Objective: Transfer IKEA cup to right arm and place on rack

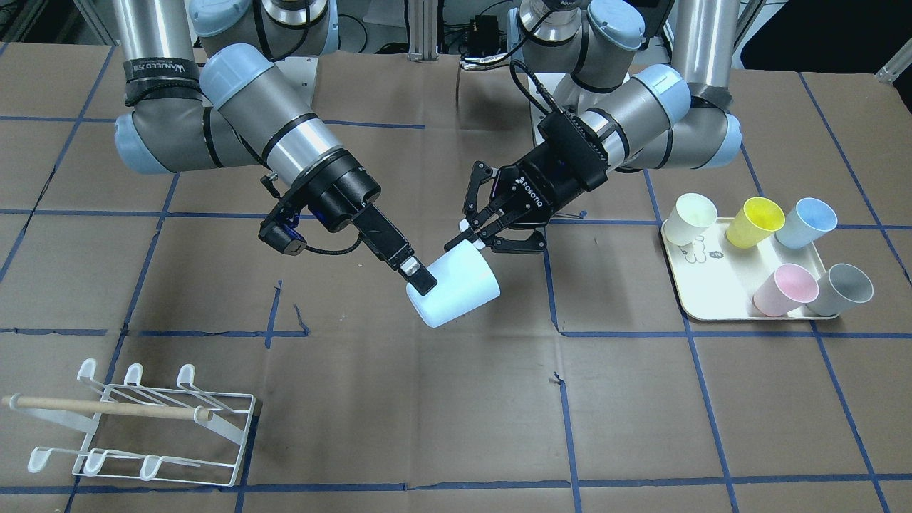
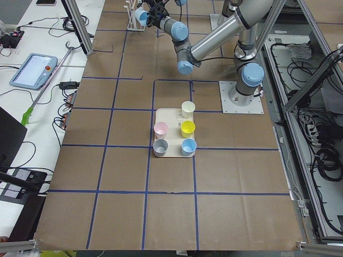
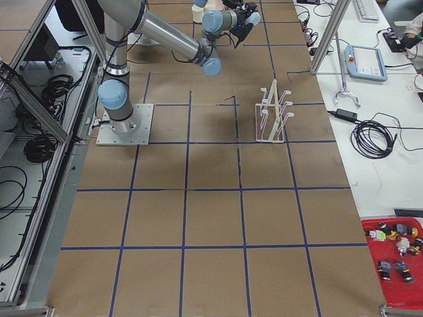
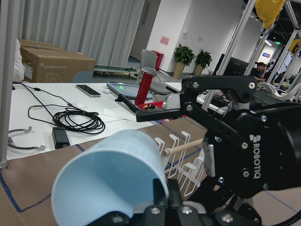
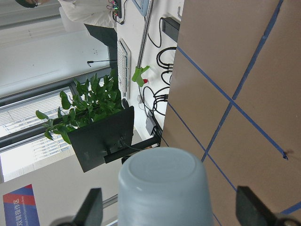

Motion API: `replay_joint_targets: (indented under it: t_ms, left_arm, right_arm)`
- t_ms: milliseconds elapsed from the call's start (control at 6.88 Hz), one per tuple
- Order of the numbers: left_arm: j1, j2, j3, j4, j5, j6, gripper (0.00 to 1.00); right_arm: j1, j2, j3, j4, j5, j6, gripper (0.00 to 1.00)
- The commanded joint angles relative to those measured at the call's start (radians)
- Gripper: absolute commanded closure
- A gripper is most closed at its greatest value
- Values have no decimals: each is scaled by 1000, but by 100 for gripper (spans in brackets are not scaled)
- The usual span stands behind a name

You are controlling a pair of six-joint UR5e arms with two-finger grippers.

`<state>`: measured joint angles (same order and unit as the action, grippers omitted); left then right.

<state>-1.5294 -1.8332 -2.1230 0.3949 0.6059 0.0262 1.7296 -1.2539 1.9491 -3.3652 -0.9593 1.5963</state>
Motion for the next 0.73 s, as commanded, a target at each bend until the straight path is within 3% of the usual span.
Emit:
replay_joint_targets:
  t_ms: [0, 581]
  left_arm:
    - [0, 0, 0, 1, 0, -11, 94]
    - [0, 0, 0, 1, 0, -15, 92]
  right_arm:
    - [1, 5, -2, 0, 1, 2, 1]
    - [25, 28, -28, 1, -6, 1, 1]
